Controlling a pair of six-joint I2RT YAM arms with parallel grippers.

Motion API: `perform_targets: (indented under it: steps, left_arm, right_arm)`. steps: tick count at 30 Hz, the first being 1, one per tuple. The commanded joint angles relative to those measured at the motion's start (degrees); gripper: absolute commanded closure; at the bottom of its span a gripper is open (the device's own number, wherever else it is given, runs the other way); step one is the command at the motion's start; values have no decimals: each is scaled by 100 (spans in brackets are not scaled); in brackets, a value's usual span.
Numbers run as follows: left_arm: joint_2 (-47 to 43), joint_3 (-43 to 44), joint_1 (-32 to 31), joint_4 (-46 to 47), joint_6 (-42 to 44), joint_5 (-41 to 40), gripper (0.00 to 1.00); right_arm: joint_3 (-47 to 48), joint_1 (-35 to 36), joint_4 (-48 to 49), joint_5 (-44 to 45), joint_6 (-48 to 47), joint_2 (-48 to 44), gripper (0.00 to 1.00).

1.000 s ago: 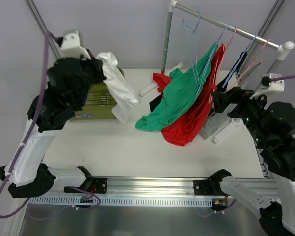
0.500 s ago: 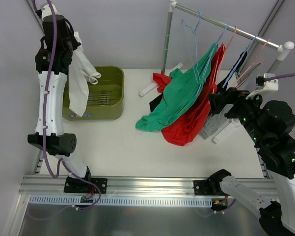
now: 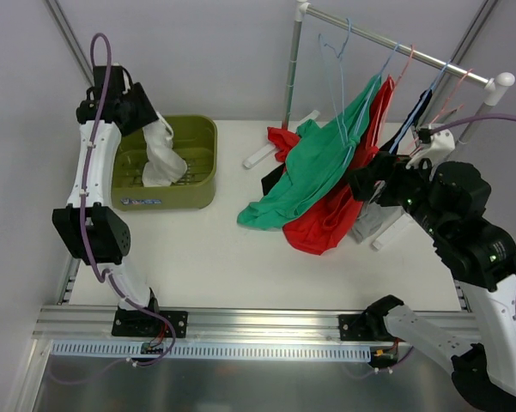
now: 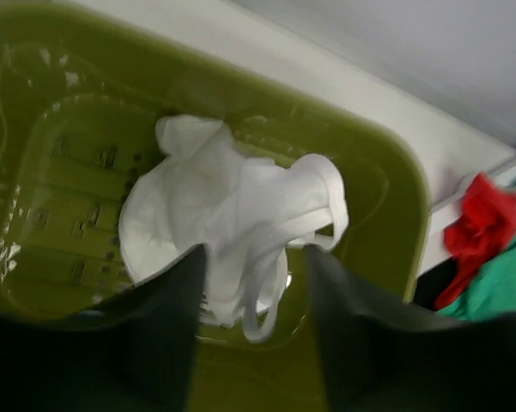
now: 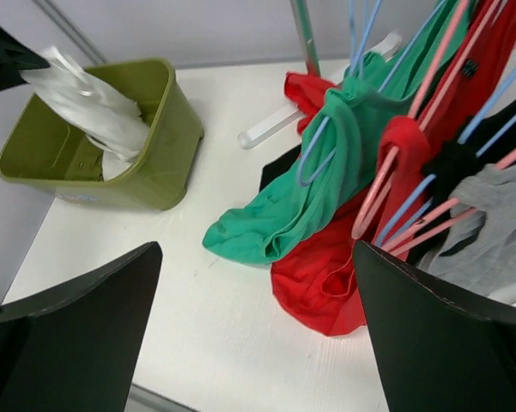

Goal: Remove the tank top from the hanger

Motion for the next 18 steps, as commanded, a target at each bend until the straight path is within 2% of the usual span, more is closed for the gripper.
perform_targets:
  steps: [1, 2, 3, 8, 10, 11, 14, 16, 18]
  left_arm:
    - [-834, -900, -8, -60, -194, 131, 37]
    - [-1123, -1233, -8, -69, -185, 131, 13]
    - [-1274, -1366, -8, -69, -159, 166, 1]
    - [-2601, -2061, -279, -113, -150, 482, 1]
    - [-2987, -2430, -481, -122, -150, 543, 1]
    - [-3329, -2553, -839, -122, -159, 561, 1]
    - [-3850, -3325, -1438, -113, -150, 553, 1]
    - [-4165, -3669, -1580, -122, -168, 579, 1]
    - [-4368, -4133, -1607, -131, -194, 631, 1]
  right_arm:
    - [17, -6, 31, -462, 244, 320, 1]
    - [96, -14, -39, -497, 271, 400, 1]
    - [149, -6, -66, -489, 272, 479, 1]
    - [772, -6, -276, 37, 105, 1260, 0]
    - [1247, -14, -400, 625, 131, 1585, 2]
    - [1361, -14, -400, 819, 131, 1865, 4]
    - [1836, -23, -339, 1722, 8, 2489, 17]
    - [2204, -41, -356, 2084, -36, 2746, 27]
    - [2442, -128, -347, 2357, -88, 3062, 32]
